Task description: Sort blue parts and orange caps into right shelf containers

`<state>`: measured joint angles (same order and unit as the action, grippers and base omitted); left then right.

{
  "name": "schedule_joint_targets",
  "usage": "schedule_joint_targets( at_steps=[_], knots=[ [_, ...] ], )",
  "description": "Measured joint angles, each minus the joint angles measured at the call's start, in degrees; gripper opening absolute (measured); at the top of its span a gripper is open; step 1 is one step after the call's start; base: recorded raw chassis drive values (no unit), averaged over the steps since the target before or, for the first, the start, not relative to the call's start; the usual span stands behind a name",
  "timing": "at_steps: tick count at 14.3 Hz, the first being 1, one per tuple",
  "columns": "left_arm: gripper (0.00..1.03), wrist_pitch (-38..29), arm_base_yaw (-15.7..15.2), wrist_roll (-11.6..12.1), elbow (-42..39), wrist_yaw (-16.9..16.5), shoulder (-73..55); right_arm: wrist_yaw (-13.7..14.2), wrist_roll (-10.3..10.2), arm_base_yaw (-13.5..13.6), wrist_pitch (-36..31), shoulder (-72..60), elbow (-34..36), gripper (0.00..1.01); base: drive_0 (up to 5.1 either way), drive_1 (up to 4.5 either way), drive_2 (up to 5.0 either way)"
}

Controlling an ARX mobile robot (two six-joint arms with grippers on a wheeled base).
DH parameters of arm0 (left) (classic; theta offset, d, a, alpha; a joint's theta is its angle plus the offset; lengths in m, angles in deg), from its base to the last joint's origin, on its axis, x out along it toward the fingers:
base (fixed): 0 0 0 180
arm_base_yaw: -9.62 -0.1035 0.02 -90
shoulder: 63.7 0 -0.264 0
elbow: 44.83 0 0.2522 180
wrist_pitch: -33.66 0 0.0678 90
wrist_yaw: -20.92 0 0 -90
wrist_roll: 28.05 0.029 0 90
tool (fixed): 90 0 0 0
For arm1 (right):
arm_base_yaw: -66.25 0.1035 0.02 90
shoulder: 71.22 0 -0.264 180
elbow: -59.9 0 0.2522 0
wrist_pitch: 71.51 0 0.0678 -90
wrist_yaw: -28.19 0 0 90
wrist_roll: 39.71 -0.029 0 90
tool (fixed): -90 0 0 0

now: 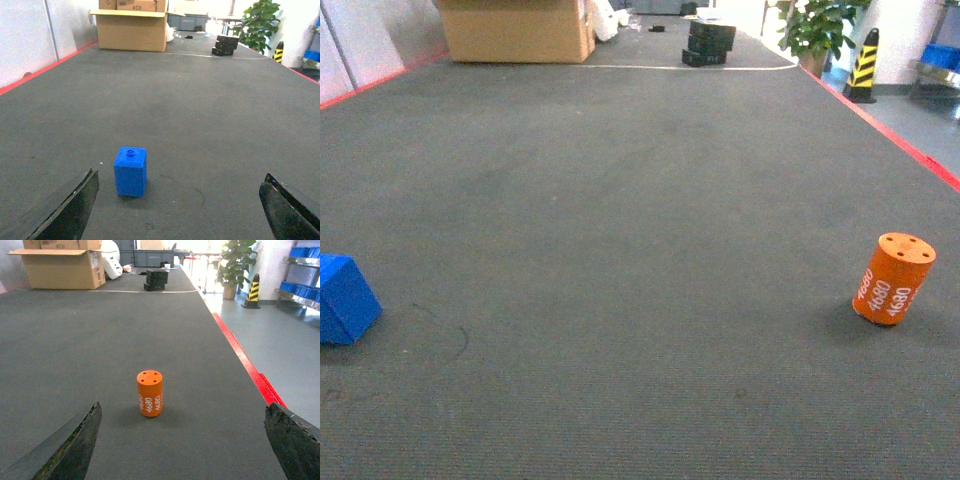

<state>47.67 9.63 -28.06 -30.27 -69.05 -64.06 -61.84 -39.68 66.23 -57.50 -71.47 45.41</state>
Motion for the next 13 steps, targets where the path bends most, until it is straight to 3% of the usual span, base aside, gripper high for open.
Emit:
schedule_joint_targets(
  at_steps=[13],
  knots=[
    [0.98,0.00,0.00,0.00,0.00,0.00,0.00,0.00,0.00,0.00,0.00,0.00,0.00,0.98,0.0,0.00,0.0]
  ],
)
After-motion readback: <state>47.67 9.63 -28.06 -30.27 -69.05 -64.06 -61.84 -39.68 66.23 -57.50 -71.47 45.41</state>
